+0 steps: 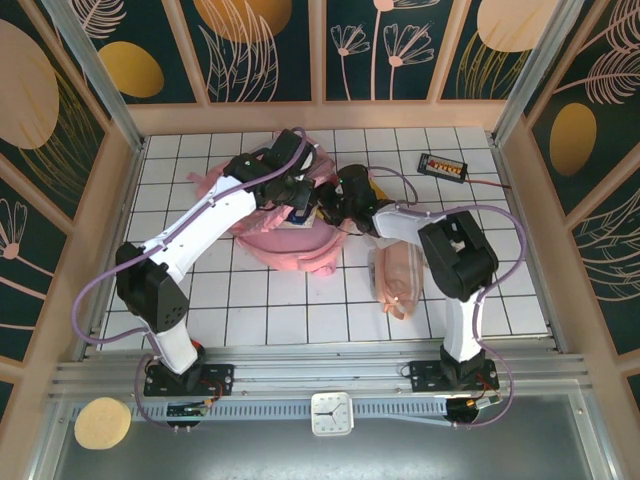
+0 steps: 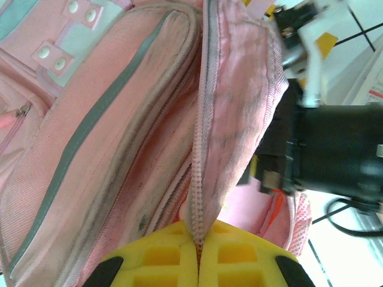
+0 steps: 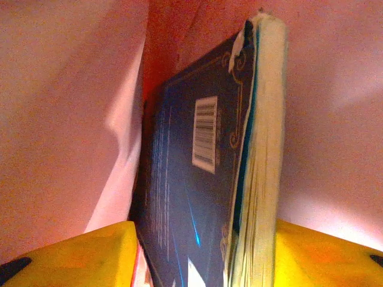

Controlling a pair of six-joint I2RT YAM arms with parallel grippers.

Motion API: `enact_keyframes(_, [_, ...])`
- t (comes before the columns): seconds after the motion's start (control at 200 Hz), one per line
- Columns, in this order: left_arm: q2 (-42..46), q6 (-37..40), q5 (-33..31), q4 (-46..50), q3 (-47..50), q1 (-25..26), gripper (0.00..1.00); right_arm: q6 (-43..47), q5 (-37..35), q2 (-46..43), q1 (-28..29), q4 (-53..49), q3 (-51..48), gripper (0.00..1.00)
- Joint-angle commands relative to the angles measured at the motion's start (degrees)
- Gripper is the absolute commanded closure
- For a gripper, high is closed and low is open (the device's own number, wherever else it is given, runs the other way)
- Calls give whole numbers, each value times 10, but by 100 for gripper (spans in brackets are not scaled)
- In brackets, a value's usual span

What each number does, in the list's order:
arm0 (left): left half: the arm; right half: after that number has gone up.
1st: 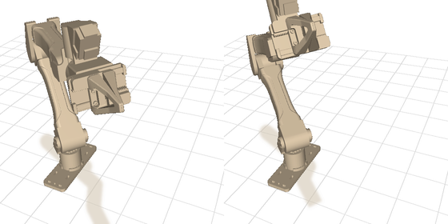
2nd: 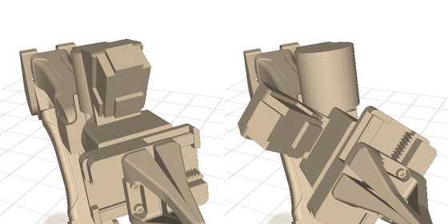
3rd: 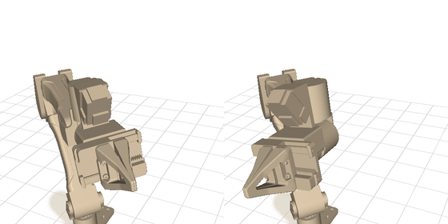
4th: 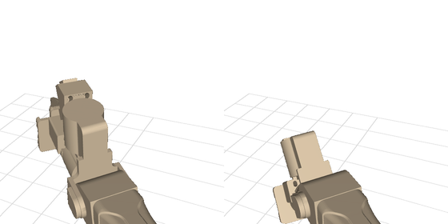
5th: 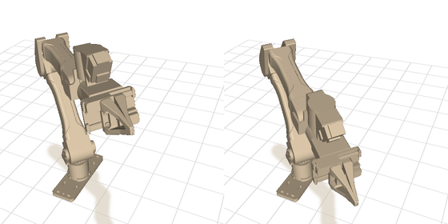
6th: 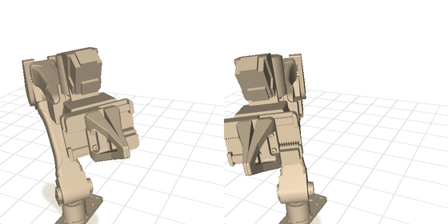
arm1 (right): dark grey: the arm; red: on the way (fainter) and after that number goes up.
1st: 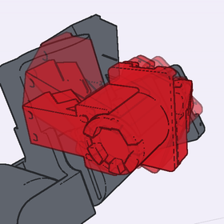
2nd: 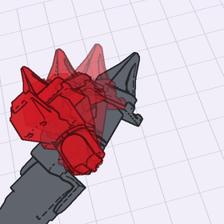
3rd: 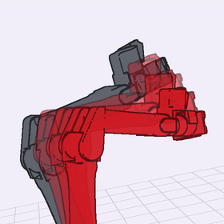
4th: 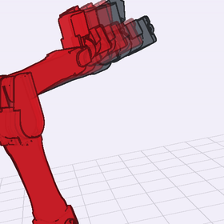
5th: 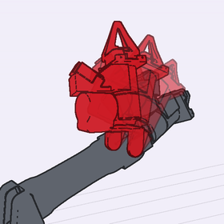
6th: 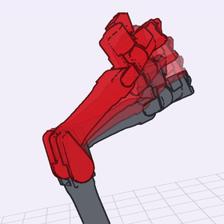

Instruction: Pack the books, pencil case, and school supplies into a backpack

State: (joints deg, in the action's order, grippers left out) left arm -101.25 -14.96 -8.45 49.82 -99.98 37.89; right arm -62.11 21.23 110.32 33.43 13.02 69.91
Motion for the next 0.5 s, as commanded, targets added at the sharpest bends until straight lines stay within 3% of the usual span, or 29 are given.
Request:
enact_keyframes(0.0, [17, -7, -24, -18, 15, 3, 100, 65, 28, -100, 1, -78, -11, 42])
enact_keyframes(0.245, [48, -8, -21, -31, 68, 0, 100, 105, 5, -256, -18, -194, -75, 42])
enact_keyframes(0.395, [49, -4, -16, -29, 71, -1, 100, 119, 33, -286, -105, -191, -114, 42])
enact_keyframes(0.49, [47, 0, -19, -20, 61, -3, 100, 158, 36, -254, -163, -189, -96, 41])
